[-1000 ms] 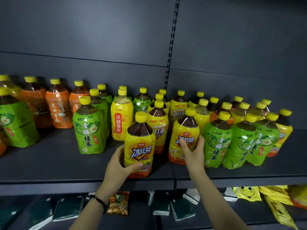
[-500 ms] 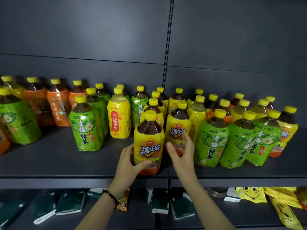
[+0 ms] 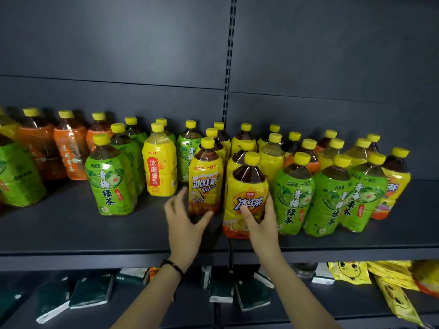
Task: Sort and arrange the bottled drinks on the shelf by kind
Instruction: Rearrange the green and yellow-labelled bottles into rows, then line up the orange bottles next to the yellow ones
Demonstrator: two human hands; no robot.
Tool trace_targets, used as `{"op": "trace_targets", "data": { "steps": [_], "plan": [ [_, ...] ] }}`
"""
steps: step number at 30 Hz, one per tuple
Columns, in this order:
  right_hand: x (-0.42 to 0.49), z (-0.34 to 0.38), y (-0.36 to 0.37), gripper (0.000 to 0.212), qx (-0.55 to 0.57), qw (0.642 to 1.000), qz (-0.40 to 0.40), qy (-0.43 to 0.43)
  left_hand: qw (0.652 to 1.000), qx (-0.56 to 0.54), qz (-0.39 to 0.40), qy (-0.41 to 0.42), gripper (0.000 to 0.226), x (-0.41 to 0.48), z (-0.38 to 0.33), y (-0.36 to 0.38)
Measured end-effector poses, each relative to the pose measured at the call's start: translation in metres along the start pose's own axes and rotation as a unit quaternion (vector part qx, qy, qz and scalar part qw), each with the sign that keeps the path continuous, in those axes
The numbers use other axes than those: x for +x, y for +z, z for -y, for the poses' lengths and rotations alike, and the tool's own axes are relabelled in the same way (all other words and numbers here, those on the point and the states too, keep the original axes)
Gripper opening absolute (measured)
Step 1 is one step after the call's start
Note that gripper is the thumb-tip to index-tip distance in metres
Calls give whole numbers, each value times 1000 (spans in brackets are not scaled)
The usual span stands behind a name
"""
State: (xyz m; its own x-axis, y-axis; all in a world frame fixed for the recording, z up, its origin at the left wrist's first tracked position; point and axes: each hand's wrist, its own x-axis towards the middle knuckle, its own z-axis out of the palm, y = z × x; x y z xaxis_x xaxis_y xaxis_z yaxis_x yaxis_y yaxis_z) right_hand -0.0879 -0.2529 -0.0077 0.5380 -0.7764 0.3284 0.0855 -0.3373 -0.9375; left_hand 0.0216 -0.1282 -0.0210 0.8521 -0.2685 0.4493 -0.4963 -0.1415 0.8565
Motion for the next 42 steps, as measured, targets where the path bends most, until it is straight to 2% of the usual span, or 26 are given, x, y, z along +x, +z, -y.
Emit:
{"op": "trace_targets", "data": {
  "steps": [2, 4, 7, 11, 18, 23, 27, 30, 34, 36, 39, 42],
  "plan": [
    [6, -1, 0, 74, 0, 1000, 12, 1, 999, -26, -13, -42, 101, 15, 6, -2],
    [13, -2, 1, 69, -5, 1000, 14, -2, 995, -57, 31, -72, 105, 31, 7, -1],
    [28, -4, 6, 67, -15, 1000, 13, 4, 990, -76, 89, -75, 86, 44, 5, 6],
    [45, -4, 17, 73, -22, 999, 17, 33, 995, -53, 52, -58, 66, 47, 13, 17],
    [73, -4, 34, 82, -34, 998, 23, 57, 997, -48, 49, -37, 61, 55, 14, 12],
    [70, -13, 32, 82, -21, 998, -17, 63, 997, -50, 43, -46, 63, 55, 16, 12],
    [61, -10, 30, 72, -72, 992, -96, 47, 996, -60, 44, -49, 60, 54, 18, 11],
    [54, -8, 33, 65, -79, 989, -107, 66, 995, -66, 51, -49, 52, 54, 16, 7],
    [25, -3, 51, 34, -75, 985, -141, 60, 994, -61, 84, -43, 40, 59, 10, -3],
    [5, 1, 66, 27, -82, 990, -109, 31, 994, -45, 92, -36, 31, 61, 10, -15],
    [-15, 19, 95, 11, 5, 999, 34, 31, 997, 5, 74, 1, 14, 59, 18, -54],
    [-16, 38, 129, 7, 15, 990, 140, 0, 999, 32, 20, 3, 7, 53, 37, -109]
  ]
}}
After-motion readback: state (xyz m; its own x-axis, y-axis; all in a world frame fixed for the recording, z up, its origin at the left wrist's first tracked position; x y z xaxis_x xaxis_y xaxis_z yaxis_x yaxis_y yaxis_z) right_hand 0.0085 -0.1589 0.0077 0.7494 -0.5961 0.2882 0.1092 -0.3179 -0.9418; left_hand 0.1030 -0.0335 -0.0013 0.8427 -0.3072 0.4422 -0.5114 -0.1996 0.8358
